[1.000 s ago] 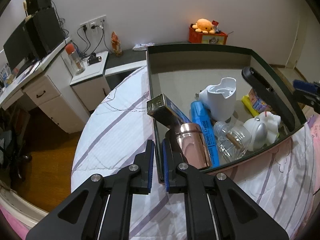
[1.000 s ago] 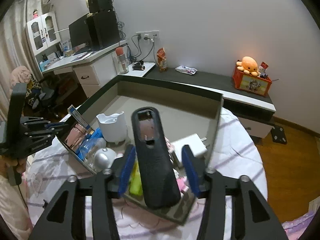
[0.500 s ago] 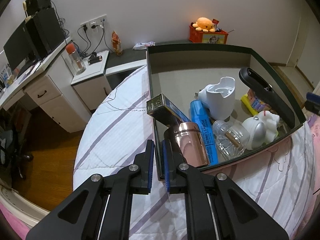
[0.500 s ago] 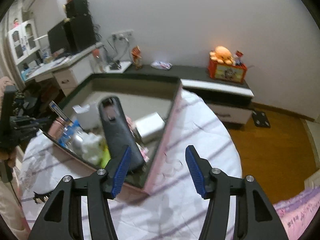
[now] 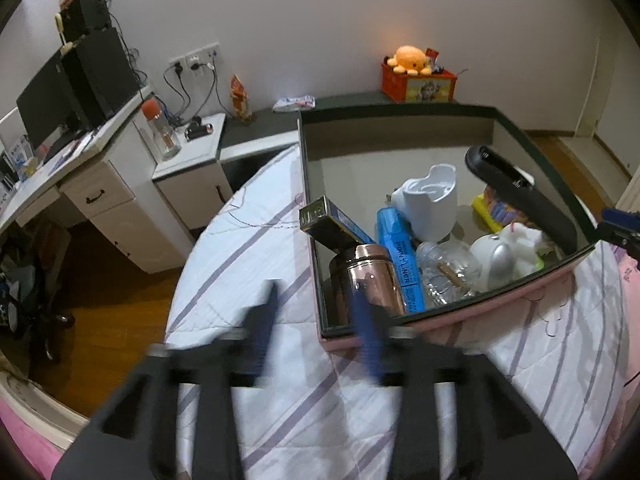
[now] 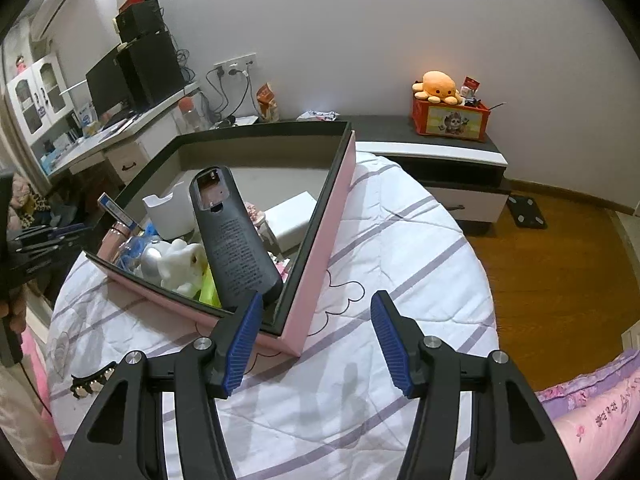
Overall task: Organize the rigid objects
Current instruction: 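Pull the right gripper back while the left gripper moves to the black hair clip, then grasp the black hair clip with the left gripper, then carry the hair clip with the left gripper over the pink box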
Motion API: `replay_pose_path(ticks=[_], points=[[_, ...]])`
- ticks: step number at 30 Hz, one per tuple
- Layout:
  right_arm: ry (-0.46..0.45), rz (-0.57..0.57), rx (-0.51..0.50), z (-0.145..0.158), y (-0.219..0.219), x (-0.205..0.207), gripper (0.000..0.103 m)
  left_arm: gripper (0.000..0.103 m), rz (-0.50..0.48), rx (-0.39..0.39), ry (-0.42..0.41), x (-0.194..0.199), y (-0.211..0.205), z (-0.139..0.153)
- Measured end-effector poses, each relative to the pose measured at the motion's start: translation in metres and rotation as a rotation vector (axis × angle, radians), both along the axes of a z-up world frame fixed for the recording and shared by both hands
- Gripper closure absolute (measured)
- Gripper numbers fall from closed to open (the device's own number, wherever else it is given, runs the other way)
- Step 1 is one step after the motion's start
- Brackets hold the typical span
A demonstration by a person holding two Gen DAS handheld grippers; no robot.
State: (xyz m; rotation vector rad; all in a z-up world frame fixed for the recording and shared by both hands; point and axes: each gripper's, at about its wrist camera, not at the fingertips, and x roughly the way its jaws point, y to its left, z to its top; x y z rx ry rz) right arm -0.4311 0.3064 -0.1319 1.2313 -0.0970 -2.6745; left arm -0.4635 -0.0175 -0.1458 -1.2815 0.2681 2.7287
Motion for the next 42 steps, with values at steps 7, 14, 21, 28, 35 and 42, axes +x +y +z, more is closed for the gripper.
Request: replay_pose_path(ticks=[7, 14, 21, 28, 35, 42], points=[[-0.007, -0.002, -0.025, -0.003, 0.0, 0.004, 0.045, 0.021, -0.044, -0.024, 0.091, 0.048, 0.011, 0.019], [-0.005, 0.001, -0.039, -0.005, -0.004, 0.017, 0.045, 0.016, -0.187, -0.092, 0.051, 0.097, 0.047, -0.006], [0.004, 0.003, -0.052, -0.005, -0.007, 0.047, 0.045, 0.016, -0.218, -0.107, -0.047, 0.117, 0.063, -0.044], [-0.006, 0.003, -0.084, -0.013, -0.01, 0.068, 0.045, 0.055, -0.184, 0.043, -0.111, 0.116, 0.053, -0.064], [-0.002, -0.01, -0.102, -0.013, -0.009, 0.073, 0.045, 0.085, -0.107, 0.044, -0.098, 0.111, 0.05, -0.059], [0.018, -0.026, -0.104, -0.007, -0.009, 0.059, 0.045, 0.085, -0.089, 0.06, -0.055, 0.103, 0.042, -0.035]])
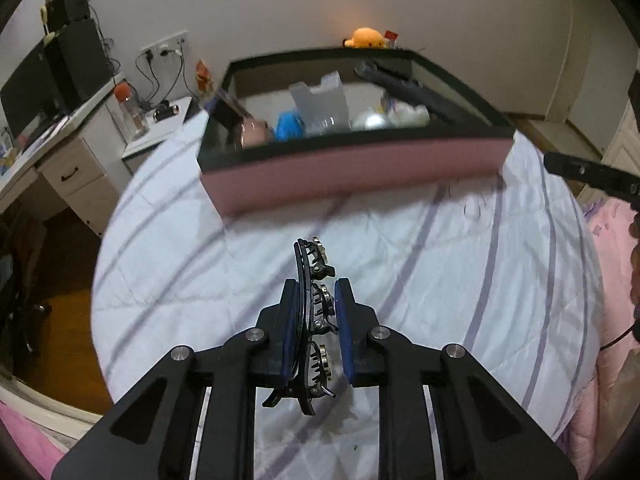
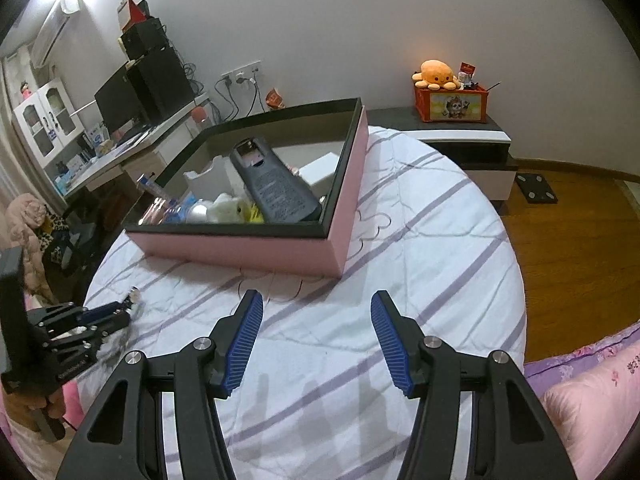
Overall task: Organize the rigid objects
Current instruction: 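Carry the hair clip with the left gripper over the pink box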
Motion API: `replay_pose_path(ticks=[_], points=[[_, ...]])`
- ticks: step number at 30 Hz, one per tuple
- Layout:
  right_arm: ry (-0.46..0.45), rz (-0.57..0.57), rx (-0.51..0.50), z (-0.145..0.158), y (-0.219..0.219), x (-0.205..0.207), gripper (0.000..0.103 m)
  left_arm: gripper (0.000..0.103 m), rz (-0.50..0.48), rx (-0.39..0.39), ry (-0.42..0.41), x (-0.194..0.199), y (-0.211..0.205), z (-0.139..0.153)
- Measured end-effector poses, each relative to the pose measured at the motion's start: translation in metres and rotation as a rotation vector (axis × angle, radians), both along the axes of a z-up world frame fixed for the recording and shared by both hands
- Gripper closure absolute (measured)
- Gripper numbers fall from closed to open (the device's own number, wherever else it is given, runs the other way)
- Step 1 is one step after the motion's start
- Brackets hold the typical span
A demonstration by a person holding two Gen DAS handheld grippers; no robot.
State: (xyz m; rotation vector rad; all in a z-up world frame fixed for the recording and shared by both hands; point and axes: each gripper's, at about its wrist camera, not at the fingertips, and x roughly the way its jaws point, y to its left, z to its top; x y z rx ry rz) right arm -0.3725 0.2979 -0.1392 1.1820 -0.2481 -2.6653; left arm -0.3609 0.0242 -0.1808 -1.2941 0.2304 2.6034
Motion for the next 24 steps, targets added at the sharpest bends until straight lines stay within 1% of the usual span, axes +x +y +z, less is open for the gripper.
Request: replay_pose_path(ticks=[4, 6, 10, 12, 13, 14, 15, 17, 20, 24], points=[[0.019, -0.014, 0.008, 0.006, 0.001, -0.014, 0.045, 0.085, 0.004, 0.006, 0.038, -0.014, -0.003, 0.019], [0.025, -0.029, 0.015, 0.008, 0.002, -0.024, 0.045, 0.085, 0.009, -0.002, 0.051, -0.021, -0.003, 0.027], [0.014, -0.037, 0.031, 0.008, 0.002, -0.05, 0.045, 0.085, -0.006, -0.006, 0.081, -0.04, 0.0, 0.044], [0.004, -0.034, 0.049, 0.006, 0.0, -0.063, 0.053, 0.085, -0.013, -0.008, 0.091, -0.051, 0.002, 0.05], [-0.005, -0.033, 0.059, 0.005, -0.001, -0.071, 0.062, 0.085, -0.017, -0.011, 0.093, -0.056, 0.003, 0.053], [-0.006, -0.033, 0.068, 0.005, -0.002, -0.078, 0.067, 0.085, -0.019, -0.014, 0.095, -0.061, 0.003, 0.055], [-0.012, -0.031, 0.077, 0.004, -0.003, -0.082, 0.069, 0.085, -0.022, -0.014, 0.095, -0.067, 0.004, 0.056], [-0.031, -0.024, 0.098, 0.001, -0.005, -0.099, 0.08, 0.085, -0.036, -0.018, 0.089, -0.082, 0.008, 0.058], [-0.045, -0.018, 0.113, -0.001, -0.007, -0.115, 0.085, 0.085, -0.047, -0.021, 0.082, -0.097, 0.013, 0.058], [-0.069, -0.01, 0.134, -0.005, -0.01, -0.14, 0.088, 0.085, -0.07, -0.021, 0.069, -0.116, 0.021, 0.056]])
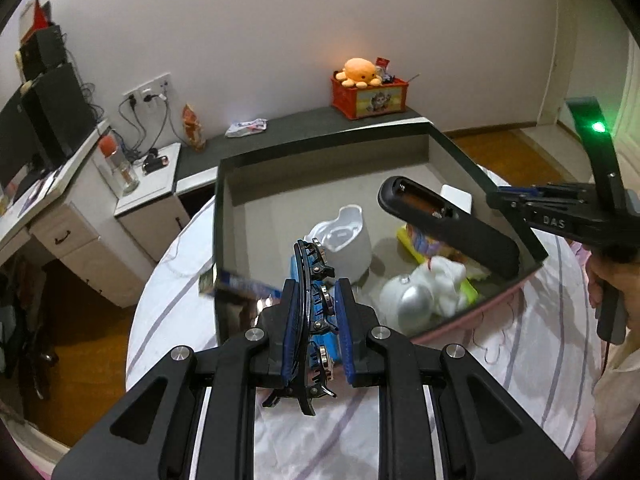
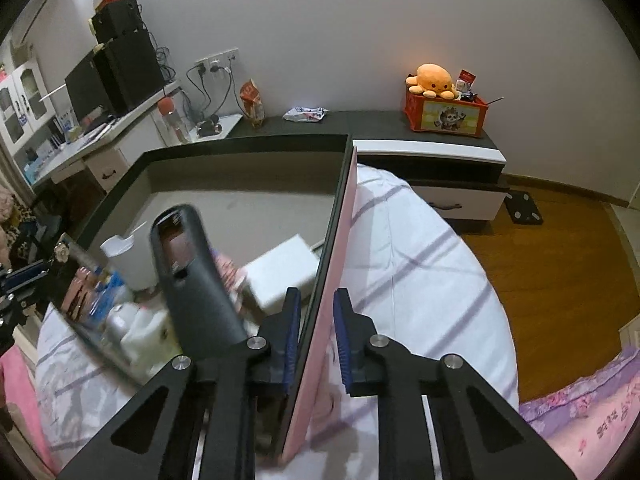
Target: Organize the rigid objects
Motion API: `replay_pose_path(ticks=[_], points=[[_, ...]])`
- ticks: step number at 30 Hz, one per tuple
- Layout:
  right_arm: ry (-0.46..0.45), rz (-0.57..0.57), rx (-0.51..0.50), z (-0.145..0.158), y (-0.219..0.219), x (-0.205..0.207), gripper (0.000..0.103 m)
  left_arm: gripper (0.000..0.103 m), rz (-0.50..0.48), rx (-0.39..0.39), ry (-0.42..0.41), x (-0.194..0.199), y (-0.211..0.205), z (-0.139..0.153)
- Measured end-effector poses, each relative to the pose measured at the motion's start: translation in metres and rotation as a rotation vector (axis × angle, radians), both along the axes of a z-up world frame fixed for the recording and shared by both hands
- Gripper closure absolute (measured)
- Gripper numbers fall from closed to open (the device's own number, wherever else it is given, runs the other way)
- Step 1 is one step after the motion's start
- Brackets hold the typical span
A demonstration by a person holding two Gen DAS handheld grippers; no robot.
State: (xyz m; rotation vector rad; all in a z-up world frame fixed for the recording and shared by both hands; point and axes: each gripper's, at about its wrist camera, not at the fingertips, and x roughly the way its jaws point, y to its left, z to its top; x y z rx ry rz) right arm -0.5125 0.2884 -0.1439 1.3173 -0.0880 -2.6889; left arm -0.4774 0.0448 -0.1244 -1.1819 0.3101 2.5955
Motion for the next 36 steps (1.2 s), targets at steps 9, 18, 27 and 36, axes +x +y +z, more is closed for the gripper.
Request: replay_pose_path(ticks=[9, 18, 27, 36], points=[[-0.005, 0.009, 0.033, 0.0, -0.002, -0.011, 0.09, 0.085, 0.006, -0.012, -0.037, -0.04, 0.004, -0.009], [-0.017, 0.012, 0.053, 0.001, -0.004, -0.013, 0.09, 0.084, 0.014, -0.022, -0.104, -0.083, 0.009, -0.022], [-0.018, 0.008, 0.054, 0.002, -0.004, -0.014, 0.09, 0.061, 0.02, -0.037, -0.111, -0.09, 0.015, -0.026], [0.031, 0.001, 0.045, 0.022, -0.008, 0.005, 0.09, 0.003, 0.058, -0.036, 0.024, -0.045, 0.008, 0.014]])
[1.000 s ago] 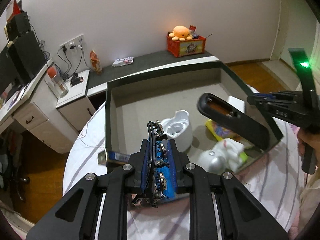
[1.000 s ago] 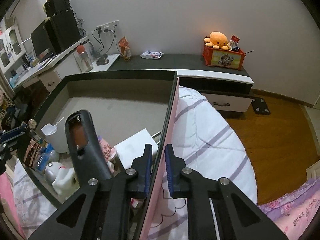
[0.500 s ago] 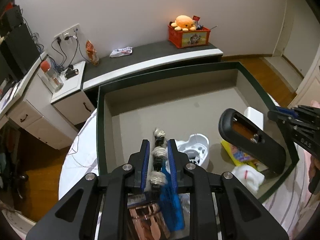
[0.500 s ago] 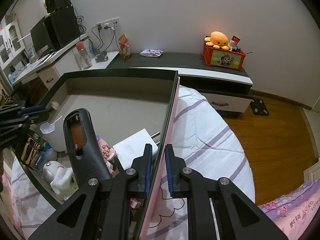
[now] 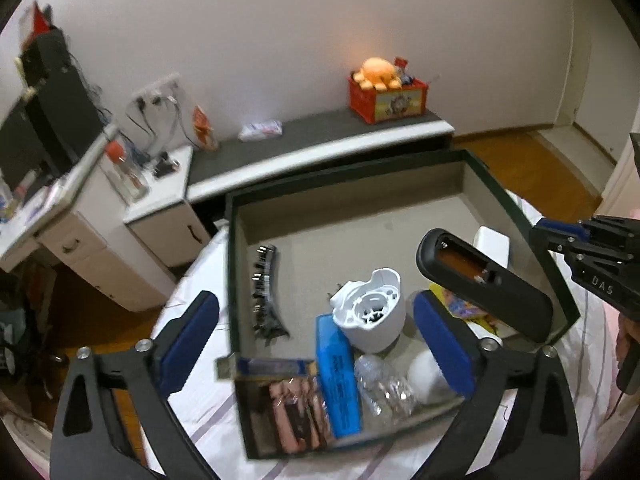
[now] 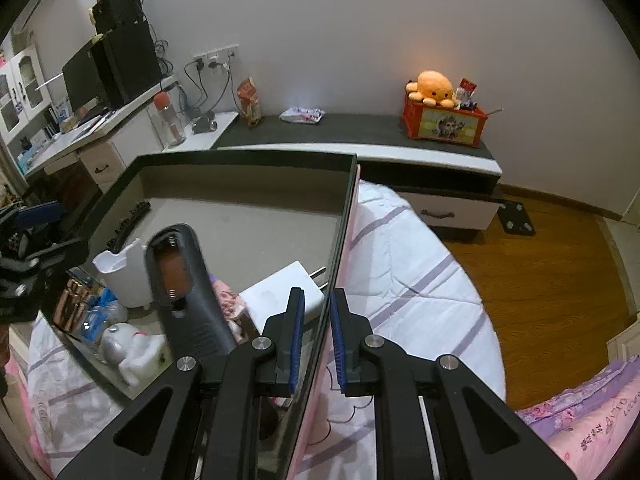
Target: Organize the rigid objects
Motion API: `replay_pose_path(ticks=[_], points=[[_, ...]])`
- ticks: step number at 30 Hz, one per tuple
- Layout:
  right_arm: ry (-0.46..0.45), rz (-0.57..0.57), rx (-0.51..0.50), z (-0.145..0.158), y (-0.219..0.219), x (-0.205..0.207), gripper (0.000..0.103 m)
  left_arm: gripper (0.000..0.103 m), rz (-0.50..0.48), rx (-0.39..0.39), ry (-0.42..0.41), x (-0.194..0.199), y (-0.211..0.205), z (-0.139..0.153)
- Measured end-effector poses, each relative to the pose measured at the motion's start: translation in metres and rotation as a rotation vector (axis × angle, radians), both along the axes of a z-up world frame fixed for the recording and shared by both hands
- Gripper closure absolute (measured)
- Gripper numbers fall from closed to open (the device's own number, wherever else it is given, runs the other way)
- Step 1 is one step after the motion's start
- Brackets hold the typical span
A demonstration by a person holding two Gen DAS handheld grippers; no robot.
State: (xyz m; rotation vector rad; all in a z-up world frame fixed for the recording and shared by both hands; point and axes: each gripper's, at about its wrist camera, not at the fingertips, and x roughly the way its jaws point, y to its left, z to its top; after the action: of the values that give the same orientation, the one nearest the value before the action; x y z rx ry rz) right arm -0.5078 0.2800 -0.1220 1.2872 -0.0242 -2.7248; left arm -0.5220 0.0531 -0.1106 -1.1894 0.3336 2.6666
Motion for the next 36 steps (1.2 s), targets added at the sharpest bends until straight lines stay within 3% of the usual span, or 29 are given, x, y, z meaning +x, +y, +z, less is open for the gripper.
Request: replay_pose_path(ticks=[3, 4, 5, 7, 13, 15, 16, 19, 26, 36], points=[[0.055, 0.002, 0.012, 0.021, -0.007, 0.02, 0.084, 0.001, 0.013, 0.003, 0.061, 0.029, -0.004, 0.02], [0.076, 0.003, 0.014, 0.028, -0.01, 0.029, 0.067, 0.001, 0.012, 0.013, 0.088, 0.041, -0.006, 0.028], [0.12, 0.0, 0.016, 0.041, -0.014, 0.043, 0.043, 0.001, 0.018, 0.018, 0.113, 0.053, -0.008, 0.036], [0.176, 0.008, 0.021, 0.057, -0.018, 0.063, 0.021, 0.0, 0.019, 0.042, 0.177, 0.079, -0.011, 0.053], [0.356, 0.042, 0.031, 0.111, -0.041, 0.143, 0.018, 0.0, 0.017, 0.128, 0.332, 0.161, -0.022, 0.093], [0.4, 0.039, 0.037, 0.123, -0.048, 0.164, 0.01, 0.0, 0.014, 0.142, 0.364, 0.184, -0.023, 0.1], [0.44, 0.041, 0.042, 0.13, -0.052, 0.181, 0.0, 0.0, 0.019, 0.132, 0.38, 0.197, -0.024, 0.103], [0.512, 0.031, 0.051, 0.144, -0.06, 0.214, 0.0, 0.0, 0.034, 0.109, 0.441, 0.231, -0.024, 0.113], [0.64, 0.014, 0.036, 0.167, -0.078, 0.291, 0.0, 0.0, 0.056, 0.177, 0.555, 0.302, -0.04, 0.137], [0.736, 0.01, 0.037, 0.184, -0.104, 0.357, 0.0, 0.0, 0.046, 0.201, 0.665, 0.372, -0.055, 0.155]])
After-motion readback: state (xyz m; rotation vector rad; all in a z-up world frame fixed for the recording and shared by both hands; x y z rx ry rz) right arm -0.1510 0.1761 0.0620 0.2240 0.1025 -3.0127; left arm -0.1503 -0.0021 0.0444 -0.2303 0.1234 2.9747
